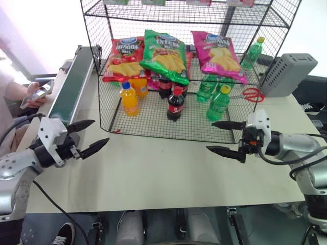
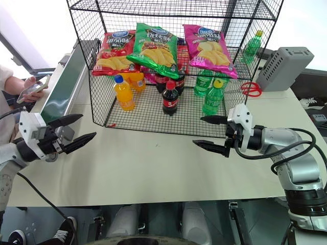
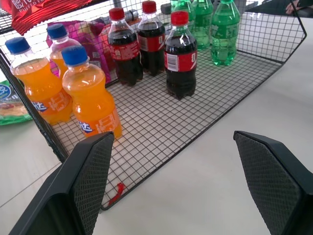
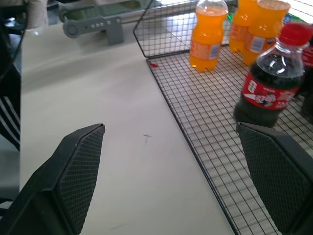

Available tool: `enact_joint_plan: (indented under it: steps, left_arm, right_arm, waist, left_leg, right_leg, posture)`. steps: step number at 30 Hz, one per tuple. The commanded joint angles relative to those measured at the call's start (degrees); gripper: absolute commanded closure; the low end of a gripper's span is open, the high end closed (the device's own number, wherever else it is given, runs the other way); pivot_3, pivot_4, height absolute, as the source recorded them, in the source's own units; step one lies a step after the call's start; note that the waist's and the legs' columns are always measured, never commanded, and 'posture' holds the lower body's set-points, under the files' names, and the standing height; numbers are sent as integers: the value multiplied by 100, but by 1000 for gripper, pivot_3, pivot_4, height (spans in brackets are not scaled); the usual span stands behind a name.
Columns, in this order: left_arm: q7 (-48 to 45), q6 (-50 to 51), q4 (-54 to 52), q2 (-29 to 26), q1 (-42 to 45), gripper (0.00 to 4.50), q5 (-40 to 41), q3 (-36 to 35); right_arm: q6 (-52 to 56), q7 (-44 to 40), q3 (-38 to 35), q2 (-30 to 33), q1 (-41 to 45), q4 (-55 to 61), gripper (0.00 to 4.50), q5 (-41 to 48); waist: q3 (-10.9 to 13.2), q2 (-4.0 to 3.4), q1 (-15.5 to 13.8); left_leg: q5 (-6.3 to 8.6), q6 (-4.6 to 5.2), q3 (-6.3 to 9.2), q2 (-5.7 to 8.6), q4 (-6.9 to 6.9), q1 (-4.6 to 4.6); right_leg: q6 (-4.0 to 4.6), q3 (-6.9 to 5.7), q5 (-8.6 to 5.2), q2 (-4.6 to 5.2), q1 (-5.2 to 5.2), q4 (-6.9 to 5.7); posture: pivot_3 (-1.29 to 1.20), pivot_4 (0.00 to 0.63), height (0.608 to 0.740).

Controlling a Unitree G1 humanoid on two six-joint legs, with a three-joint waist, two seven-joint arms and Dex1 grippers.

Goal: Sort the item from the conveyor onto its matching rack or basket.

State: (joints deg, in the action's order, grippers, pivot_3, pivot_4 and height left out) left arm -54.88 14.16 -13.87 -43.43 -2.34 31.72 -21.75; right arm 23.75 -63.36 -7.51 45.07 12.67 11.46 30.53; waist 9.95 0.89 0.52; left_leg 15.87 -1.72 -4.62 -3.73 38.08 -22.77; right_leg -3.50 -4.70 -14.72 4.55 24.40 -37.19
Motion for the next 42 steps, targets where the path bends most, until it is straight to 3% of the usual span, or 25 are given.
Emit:
enact_joint_plan:
  steps: [1,24,29,42]
  left_arm:
    - [-15,-121,-52,-12,51,336,2,-81]
    - [-163,-292,125,-12,71,336,-41,-10]
    - [-179,-323,174,-10,99,336,-41,-18]
    - [-220,-362,223,8,92,336,-81,-44]
  right_arm:
    - [171,263,-5,12,161,34,19,-64]
    - [-228,257,49,-73,102,-194,19,-335]
    - [-401,455,8,-158,126,-213,19,-509]
    - [-276,546,128,-179,198,-128,19,-556]
  waist:
    - [0,0,3]
    - [0,0,7]
    - [14,-23,23]
    - [16,-26,-91]
  left_leg:
    - [0,0,0,0,0,0]
    - [0,0,5,0,-1,-2]
    - [-12,-12,203,67,4,-4]
    - [-11,-13,164,66,9,-7]
  right_leg:
    - [0,0,0,0,0,0]
    - [0,-2,0,0,-2,0]
    - [-27,-169,-20,69,-108,11]
    - [-23,-145,-23,66,-95,12]
  posture:
    - [0,150,740]
    - [0,150,740]
    - [0,150,740]
    - [0,150,740]
